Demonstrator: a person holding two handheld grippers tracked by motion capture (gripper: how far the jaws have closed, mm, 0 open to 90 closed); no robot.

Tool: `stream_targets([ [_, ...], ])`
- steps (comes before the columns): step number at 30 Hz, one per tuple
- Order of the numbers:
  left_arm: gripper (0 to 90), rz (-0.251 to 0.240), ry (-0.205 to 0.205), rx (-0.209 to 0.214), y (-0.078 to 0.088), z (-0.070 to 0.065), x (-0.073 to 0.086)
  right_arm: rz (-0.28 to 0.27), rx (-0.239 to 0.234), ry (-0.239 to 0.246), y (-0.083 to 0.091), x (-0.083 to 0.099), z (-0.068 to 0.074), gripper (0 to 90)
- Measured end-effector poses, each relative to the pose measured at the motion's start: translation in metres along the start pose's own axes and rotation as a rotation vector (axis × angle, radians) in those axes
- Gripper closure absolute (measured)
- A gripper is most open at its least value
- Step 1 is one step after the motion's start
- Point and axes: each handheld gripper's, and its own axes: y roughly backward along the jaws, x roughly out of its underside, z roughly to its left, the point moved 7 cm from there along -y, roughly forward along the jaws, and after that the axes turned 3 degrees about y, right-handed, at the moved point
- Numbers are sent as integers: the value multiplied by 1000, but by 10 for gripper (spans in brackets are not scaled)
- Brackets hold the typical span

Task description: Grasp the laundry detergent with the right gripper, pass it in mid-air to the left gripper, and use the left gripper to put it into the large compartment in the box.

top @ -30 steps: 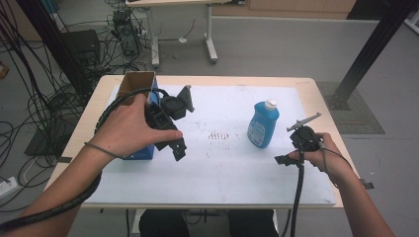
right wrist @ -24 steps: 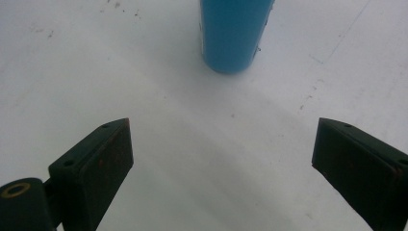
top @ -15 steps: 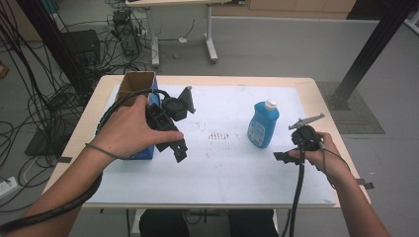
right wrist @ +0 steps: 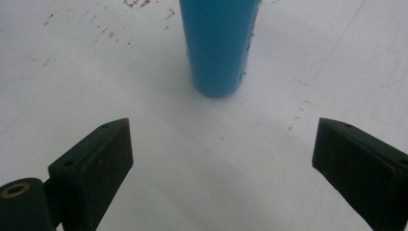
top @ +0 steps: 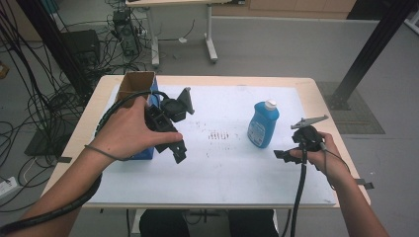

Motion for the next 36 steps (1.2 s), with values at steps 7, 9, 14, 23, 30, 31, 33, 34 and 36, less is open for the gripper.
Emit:
stream_targets([
  [7, 75, -6, -2, 4, 0, 1, 1, -49, -2, 3, -1, 5, 1, 52],
  [9, 75, -9, 1, 2, 0, 0, 1, -60, 6, 2, -2, 7, 1, 52],
  [14, 75, -8, 0, 5, 0, 0, 2, -82, 7, -7, -3, 10, 1, 48],
  [23, 75, -5, 0, 7, -1, 0, 2, -143, 13, -24, -4, 19, 0, 42],
  [30, 75, -8, -1, 14, -3, 0, 1, -177, 12, -35, -6, 24, 0, 42],
  [31, 75, -6, -1, 13, -3, 0, 1, -186, 11, -33, -7, 25, 0, 42],
  [33, 75, -5, -2, 14, -4, -1, 0, -198, 6, -31, -9, 27, 0, 42],
  [34, 75, -5, -2, 14, -4, -1, 0, -198, 6, -31, -9, 27, 0, 42],
  [36, 75, -7, -4, 14, -4, -1, 0, -225, 14, -33, -10, 31, -1, 40],
])
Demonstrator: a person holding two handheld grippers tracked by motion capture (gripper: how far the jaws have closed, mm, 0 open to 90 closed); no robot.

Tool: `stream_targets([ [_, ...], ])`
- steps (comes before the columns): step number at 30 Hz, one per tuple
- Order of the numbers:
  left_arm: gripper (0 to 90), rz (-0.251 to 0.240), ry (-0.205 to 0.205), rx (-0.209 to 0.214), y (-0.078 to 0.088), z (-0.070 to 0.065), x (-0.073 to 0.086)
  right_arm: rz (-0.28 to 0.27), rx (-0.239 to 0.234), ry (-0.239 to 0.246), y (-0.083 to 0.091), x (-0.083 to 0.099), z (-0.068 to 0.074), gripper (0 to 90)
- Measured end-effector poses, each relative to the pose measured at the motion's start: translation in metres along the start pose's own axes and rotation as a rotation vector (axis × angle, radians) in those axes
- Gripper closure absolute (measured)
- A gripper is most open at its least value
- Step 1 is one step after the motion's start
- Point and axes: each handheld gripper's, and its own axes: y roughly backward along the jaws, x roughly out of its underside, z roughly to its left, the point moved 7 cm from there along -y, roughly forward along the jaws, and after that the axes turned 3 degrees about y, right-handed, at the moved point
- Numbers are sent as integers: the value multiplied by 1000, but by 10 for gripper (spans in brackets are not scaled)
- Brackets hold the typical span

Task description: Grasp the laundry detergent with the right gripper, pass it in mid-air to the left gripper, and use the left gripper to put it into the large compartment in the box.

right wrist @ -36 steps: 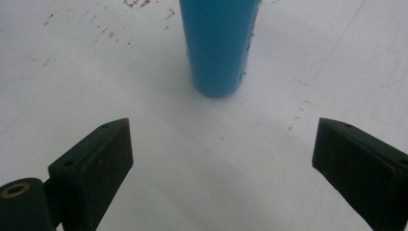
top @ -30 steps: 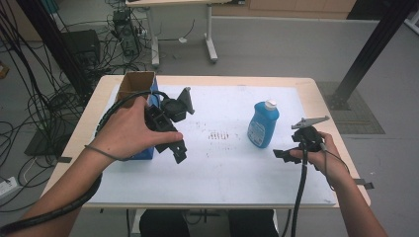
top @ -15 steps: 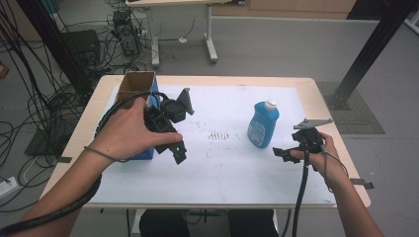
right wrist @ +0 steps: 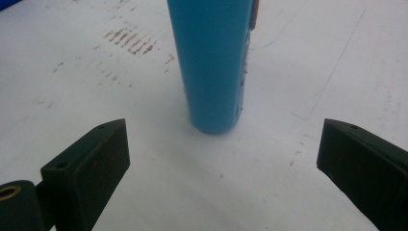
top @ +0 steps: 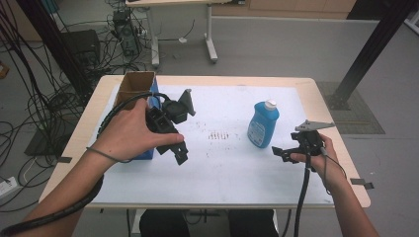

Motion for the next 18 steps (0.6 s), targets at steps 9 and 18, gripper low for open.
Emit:
stream_targets([
  [9, 75, -2, 4, 1, -1, 0, 0, -93, 6, 25, 1, 10, -2, 30],
  [18, 75, -2, 2, 3, -1, -1, 0, -115, 7, 44, 0, 14, -1, 28],
])
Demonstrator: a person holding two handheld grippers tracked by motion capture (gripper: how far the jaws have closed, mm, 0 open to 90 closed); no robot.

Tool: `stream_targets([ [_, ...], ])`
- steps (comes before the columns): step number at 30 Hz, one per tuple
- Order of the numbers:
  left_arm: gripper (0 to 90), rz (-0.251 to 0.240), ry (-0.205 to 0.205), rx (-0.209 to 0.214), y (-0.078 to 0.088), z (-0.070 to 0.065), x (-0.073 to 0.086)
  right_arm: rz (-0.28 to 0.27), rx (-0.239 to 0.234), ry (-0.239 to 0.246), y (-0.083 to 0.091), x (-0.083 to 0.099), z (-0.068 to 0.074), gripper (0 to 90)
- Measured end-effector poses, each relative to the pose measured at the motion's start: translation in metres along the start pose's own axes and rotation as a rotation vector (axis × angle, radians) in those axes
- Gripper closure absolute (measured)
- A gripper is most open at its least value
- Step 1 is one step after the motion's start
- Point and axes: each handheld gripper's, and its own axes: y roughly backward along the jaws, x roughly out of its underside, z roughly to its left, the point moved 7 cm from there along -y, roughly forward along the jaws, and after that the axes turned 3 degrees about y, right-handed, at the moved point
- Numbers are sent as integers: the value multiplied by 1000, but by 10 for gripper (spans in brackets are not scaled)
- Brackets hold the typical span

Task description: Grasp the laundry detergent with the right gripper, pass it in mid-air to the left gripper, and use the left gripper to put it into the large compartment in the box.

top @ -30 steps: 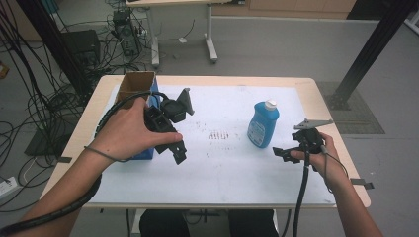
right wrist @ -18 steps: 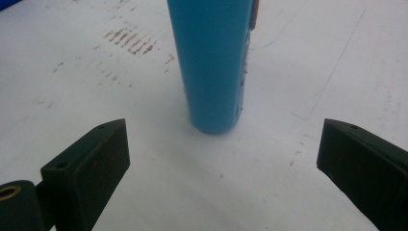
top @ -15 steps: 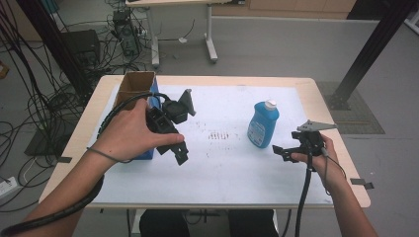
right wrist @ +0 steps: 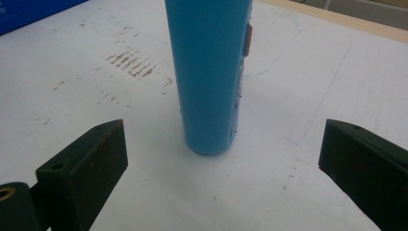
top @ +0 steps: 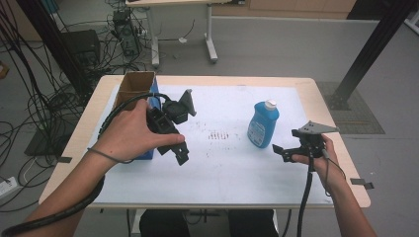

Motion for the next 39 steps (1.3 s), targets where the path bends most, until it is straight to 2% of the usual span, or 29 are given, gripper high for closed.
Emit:
stream_targets([
  [23, 74, -4, 5, -3, -1, -2, 0, -74, -10, -22, -4, 10, 2, 25],
  [39, 75, 14, -1, -11, -3, -4, -3, -82, -12, -33, -5, 14, 2, 24],
])
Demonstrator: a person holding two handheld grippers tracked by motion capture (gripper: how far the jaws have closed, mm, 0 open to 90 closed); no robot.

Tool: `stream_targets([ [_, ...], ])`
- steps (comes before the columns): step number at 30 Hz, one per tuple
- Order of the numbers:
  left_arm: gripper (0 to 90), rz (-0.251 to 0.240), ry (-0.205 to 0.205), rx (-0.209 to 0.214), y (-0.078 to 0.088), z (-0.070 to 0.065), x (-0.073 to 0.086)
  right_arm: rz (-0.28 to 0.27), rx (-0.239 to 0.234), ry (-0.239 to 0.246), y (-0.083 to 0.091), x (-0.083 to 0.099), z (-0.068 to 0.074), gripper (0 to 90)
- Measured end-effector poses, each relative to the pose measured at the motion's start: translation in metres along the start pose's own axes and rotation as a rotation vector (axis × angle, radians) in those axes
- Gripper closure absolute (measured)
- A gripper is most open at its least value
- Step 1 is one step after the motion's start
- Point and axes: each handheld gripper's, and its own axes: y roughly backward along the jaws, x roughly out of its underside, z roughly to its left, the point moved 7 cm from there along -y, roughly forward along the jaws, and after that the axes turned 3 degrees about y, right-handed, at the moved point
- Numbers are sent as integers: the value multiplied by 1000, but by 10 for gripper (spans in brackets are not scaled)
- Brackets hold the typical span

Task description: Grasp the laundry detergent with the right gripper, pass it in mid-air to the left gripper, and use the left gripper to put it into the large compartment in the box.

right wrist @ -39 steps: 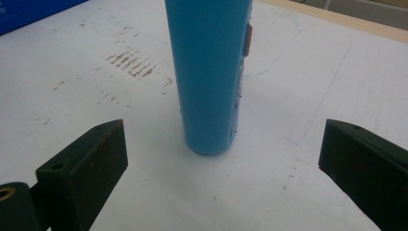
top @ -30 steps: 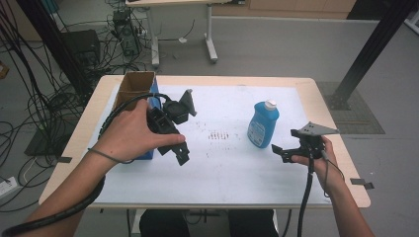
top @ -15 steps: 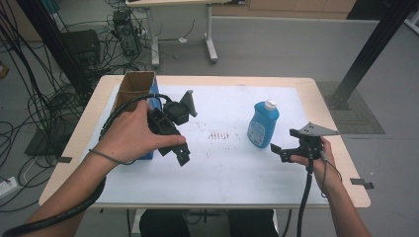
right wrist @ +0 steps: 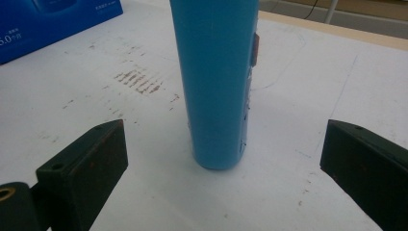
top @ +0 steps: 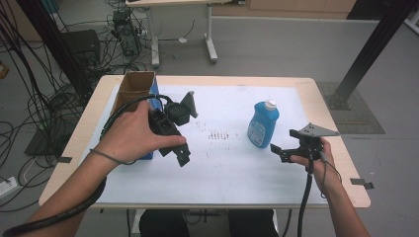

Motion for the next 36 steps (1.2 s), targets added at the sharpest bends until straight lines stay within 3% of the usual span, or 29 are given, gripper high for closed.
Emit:
stream_targets([
  [36, 78, 4, -4, 6, -1, 1, -1, -5, -2, -6, 1, 0, -1, 24],
])
